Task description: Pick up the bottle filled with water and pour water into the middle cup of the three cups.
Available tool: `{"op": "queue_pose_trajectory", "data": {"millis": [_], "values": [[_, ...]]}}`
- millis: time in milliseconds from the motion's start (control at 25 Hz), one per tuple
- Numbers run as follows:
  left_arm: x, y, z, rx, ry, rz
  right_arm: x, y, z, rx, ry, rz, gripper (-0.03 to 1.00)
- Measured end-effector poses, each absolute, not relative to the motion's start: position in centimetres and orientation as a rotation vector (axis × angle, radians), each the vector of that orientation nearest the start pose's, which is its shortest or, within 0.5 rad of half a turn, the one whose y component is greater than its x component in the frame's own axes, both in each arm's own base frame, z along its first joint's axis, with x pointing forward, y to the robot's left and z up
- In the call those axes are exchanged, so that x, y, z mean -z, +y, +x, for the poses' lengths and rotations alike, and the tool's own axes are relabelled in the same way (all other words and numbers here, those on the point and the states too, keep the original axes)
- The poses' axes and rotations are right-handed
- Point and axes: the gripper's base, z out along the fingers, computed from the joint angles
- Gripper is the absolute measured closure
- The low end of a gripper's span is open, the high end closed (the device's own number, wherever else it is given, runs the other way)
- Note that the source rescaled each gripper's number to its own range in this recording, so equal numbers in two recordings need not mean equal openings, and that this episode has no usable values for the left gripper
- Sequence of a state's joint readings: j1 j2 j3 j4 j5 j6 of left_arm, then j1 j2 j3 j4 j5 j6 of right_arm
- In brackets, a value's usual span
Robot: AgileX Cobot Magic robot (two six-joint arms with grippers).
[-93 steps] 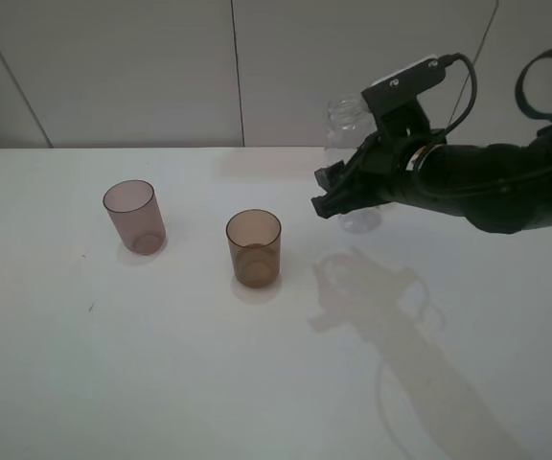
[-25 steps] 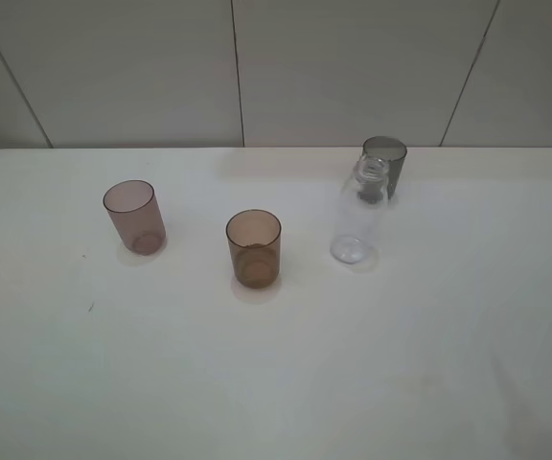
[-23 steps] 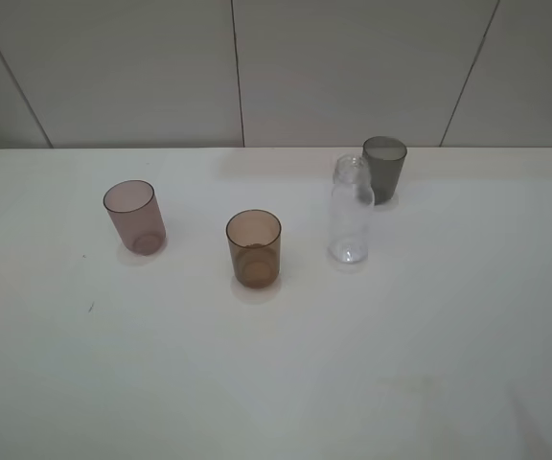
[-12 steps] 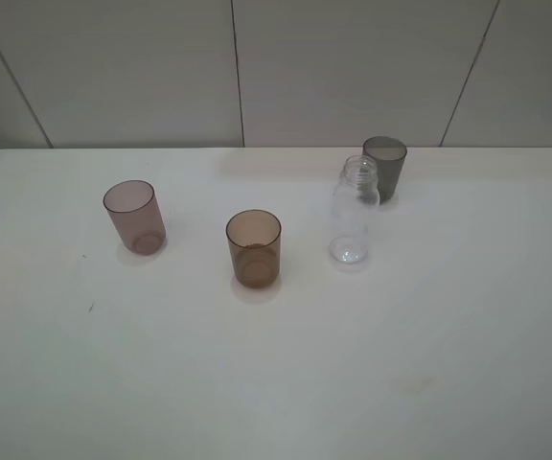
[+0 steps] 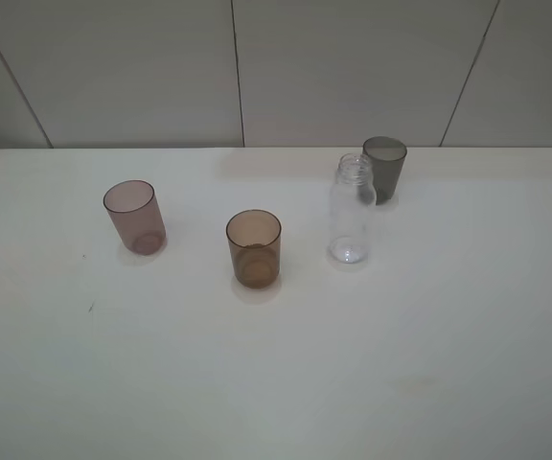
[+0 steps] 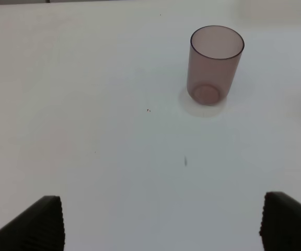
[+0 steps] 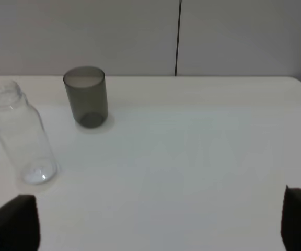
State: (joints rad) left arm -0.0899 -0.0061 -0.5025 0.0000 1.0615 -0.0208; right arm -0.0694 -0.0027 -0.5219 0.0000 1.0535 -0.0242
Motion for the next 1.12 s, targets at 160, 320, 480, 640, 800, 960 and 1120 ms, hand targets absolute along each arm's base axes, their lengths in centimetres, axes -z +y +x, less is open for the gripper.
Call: {"op": "queue_pose_trajectory", "data": {"millis": [160, 320, 480, 640, 800, 960, 1120], "values": [[-27.79, 0.06, -0.61, 0.070, 2.036, 0.070, -28.28, 0.05, -0.75, 0.050, 2.020, 0.061, -0.03], [-27.79, 0.06, -0.61, 0.070, 2.036, 0.070, -28.28, 0.05, -0.75, 0.044, 2.019, 0.070, -0.03], [-27.79, 0.06, -0.61, 0.070, 2.036, 0.070, -28.28, 0.01, -0.75, 0.051, 2.019, 0.070, -0.03], [-27.79, 0.06, -0.61, 0.070, 2.036, 0.070, -28.28, 0.01, -0.75, 0.051, 2.019, 0.070, -0.03], [-27.79, 0.06, -0.61, 0.070, 2.036, 0.070, -28.28, 0.01, -0.75, 0.051, 2.019, 0.070, -0.03], [-27.79, 0.06, -0.61, 0.070, 2.036, 0.070, -28.28, 0.01, -0.75, 0.051, 2.019, 0.070, -0.03], [-27.79, 0.06, -0.61, 0.070, 2.036, 0.070, -28.28, 0.01, -0.75, 0.051, 2.019, 0.070, -0.03]]}}
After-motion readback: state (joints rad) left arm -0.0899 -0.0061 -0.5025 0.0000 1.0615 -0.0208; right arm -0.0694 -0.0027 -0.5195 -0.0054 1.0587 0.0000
